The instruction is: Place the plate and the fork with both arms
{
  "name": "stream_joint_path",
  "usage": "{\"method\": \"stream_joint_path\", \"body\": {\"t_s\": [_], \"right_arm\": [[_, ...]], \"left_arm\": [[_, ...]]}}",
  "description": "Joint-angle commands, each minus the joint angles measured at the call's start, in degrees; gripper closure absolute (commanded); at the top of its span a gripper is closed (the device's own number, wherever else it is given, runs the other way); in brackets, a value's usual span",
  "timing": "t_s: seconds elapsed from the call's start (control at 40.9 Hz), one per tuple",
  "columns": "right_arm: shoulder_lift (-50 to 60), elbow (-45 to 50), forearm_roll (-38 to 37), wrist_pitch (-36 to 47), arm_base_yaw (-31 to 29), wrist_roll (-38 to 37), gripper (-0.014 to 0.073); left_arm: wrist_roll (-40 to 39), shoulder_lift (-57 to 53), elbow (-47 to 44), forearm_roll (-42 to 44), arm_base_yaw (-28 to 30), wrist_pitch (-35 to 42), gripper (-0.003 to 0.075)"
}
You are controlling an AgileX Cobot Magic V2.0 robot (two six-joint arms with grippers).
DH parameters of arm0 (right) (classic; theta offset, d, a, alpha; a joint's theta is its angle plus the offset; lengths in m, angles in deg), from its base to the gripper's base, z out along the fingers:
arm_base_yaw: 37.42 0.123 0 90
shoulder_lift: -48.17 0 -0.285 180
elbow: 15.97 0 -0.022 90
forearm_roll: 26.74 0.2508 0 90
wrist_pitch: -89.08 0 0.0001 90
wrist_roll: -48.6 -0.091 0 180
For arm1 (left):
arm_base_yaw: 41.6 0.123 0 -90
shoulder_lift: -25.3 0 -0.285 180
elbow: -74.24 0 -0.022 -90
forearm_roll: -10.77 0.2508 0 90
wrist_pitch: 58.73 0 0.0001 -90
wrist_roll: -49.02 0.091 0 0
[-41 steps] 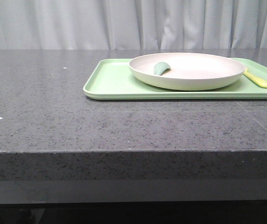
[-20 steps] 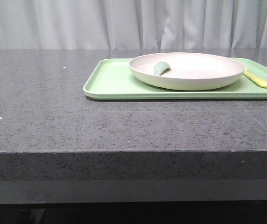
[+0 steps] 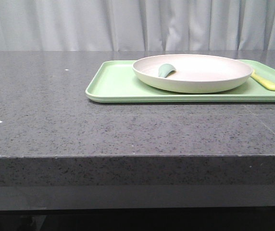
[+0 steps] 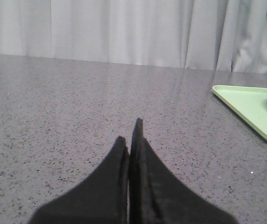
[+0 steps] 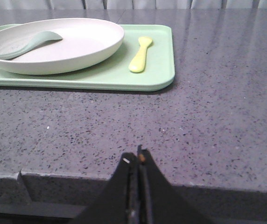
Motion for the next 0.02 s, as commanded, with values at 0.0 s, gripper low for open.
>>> {"method": "stream_joint_path", "body": {"t_s": [0.0], "right_arm": [[1.05, -0.21, -0.34, 4.85, 0.08, 0.37, 0.0661]], "left_arm": [[-0.01, -1.15, -0.07, -0.47, 0.08, 5.22, 0.0738]]}}
